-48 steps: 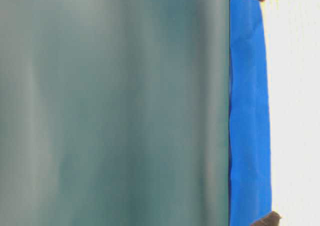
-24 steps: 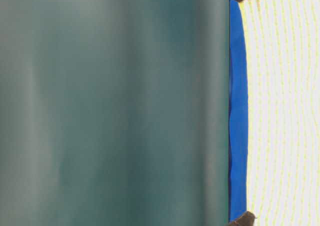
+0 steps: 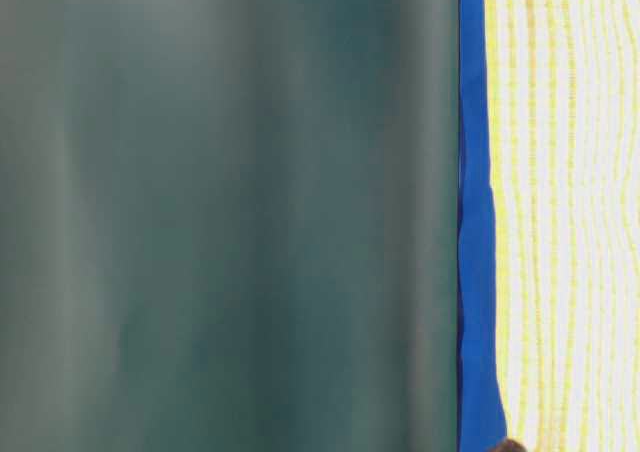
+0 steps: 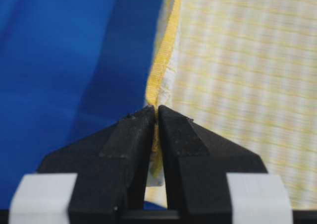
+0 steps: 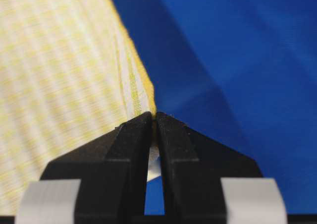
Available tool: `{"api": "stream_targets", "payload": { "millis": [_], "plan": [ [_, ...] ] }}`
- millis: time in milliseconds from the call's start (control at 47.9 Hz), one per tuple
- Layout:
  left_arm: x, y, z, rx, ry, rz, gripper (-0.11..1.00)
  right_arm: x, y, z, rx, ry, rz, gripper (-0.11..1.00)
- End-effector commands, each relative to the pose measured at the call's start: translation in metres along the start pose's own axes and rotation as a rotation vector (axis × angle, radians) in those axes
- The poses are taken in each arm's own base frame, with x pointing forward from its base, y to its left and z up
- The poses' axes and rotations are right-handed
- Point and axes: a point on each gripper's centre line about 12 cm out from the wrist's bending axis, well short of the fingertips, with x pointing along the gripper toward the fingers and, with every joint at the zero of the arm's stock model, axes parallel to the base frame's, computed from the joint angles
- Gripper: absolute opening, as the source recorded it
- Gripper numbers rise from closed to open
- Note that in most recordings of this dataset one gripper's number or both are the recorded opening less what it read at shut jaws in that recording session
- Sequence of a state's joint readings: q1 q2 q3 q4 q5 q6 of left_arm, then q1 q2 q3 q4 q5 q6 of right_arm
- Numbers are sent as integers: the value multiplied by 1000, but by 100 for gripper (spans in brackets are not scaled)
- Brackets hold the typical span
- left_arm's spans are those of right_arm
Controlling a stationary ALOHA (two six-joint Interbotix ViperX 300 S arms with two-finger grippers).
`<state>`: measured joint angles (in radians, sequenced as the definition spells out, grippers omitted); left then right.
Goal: Fold the yellow towel.
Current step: 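Fold the top edge down toward the bottom edge with both grippers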
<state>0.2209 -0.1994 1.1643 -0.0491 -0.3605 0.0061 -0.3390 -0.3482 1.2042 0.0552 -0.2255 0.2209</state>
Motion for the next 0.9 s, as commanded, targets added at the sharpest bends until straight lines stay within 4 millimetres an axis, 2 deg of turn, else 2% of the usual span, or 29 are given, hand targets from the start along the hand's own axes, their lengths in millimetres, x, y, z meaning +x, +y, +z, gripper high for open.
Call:
{"api": "stream_targets", "payload": {
  "millis": [0, 376, 668, 877],
  "plan": [
    [-7, -15, 6, 0, -35, -49, 3, -9, 16, 0, -9, -24, 61, 4],
    [-22, -75, -5, -4, -9, -248, 3, -33, 76, -28, -69, 32, 304, 4],
    [-20, -112, -8, 57, 28, -349, 3, -33, 93, -43, -95, 113, 348, 4],
    [-14, -118, -9, 74, 86, -346, 3, -28, 104, -51, -128, 156, 365, 4]
  ]
}}
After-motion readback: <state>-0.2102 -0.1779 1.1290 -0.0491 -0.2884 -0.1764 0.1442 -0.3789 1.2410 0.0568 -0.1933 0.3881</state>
